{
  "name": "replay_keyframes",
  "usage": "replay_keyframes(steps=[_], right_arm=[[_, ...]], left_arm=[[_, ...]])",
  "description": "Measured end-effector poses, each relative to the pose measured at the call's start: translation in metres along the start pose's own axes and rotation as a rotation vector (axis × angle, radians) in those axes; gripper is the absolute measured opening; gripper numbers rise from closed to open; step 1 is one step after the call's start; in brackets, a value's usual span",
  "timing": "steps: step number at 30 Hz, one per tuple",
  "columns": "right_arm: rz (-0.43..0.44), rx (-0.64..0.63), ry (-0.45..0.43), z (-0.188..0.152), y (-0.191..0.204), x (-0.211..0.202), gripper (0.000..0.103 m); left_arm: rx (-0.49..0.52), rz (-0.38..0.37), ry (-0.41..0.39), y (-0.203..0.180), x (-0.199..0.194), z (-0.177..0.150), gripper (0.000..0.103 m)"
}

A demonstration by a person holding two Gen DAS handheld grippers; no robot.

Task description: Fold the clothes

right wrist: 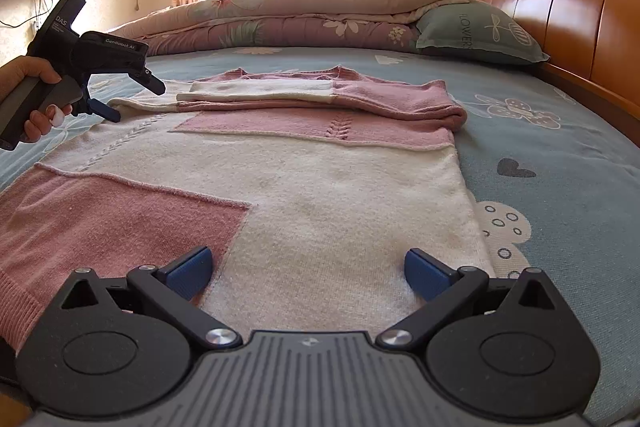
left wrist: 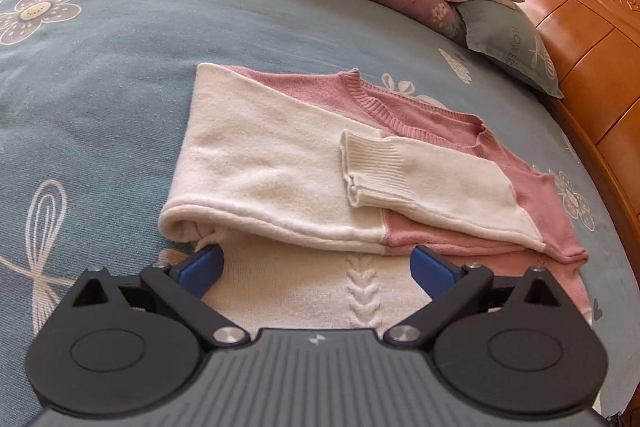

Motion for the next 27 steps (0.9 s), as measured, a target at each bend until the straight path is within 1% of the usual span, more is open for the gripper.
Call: replay_keyframes(steps=[3,4,6,9,12,14,16,18,19,20,21,24,27], right_arm=[[-0.002,-0.001,-0.003,-0.001,0.000,0.000,0.103],[-0.003,-0.001,-0.005,-0.001,0.000,0.000,0.103],[-0.005,0.000,-0.010,-0.001,0.000,0.000,0.103],[-0.008,0.001,-0.016,-0.002,0.001,0.000,0.103],[-0.010,0.004,-0.021,-0.002,0.001,-0.001,0.103],[-0.012,0.006,-0.025,-0.002,0.001,-0.001,0.103],[-0.015,0.008,-0.026,-0.003,0.001,-0.001,0.103],[-0.018,0.010,-0.025,-0.003,0.001,-0.002,0.103],[-0.021,0.010,-0.020,-0.003,0.001,-0.003,0.103],[-0.026,0.013,-0.011,-0.003,0.001,-0.004,0.103],[-0.032,0.019,0.000,-0.003,0.002,-0.006,0.103],[-0.045,0.047,0.030,-0.004,0.001,-0.011,0.103],[-0.062,0.058,0.058,-0.005,0.003,-0.017,0.103]], left_arm=[[0.015,0.033,0.007,-0.007,-0.014,-0.003,0.100],[0.020,0.027,0.001,-0.011,-0.023,-0.004,0.100],[0.034,-0.020,-0.014,-0.023,-0.044,-0.010,0.100],[0.070,-0.086,0.017,-0.047,-0.070,-0.029,0.100],[0.147,-0.109,0.024,-0.068,-0.088,-0.061,0.102],[0.186,-0.104,0.025,-0.078,-0.093,-0.087,0.102],[0.198,-0.084,0.026,-0.080,-0.093,-0.111,0.102],[0.179,-0.050,0.055,-0.077,-0.089,-0.135,0.102],[0.167,-0.035,0.058,-0.075,-0.089,-0.145,0.102],[0.157,-0.024,0.043,-0.074,-0.091,-0.155,0.102],[0.147,-0.025,0.035,-0.073,-0.095,-0.163,0.102],[0.115,-0.064,0.031,-0.073,-0.108,-0.179,0.102],[0.143,-0.043,0.033,-0.076,-0.116,-0.189,0.102]])
Point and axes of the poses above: each gripper's, at about its wrist camera, not at the fingertips, and x roughly the way its jaws point, y to its left, z to its top, the point moved 3 cm from there along x, roughly the way its jaws point, and after that the axes turned 2 degrees about x, right-handed, at the moved point
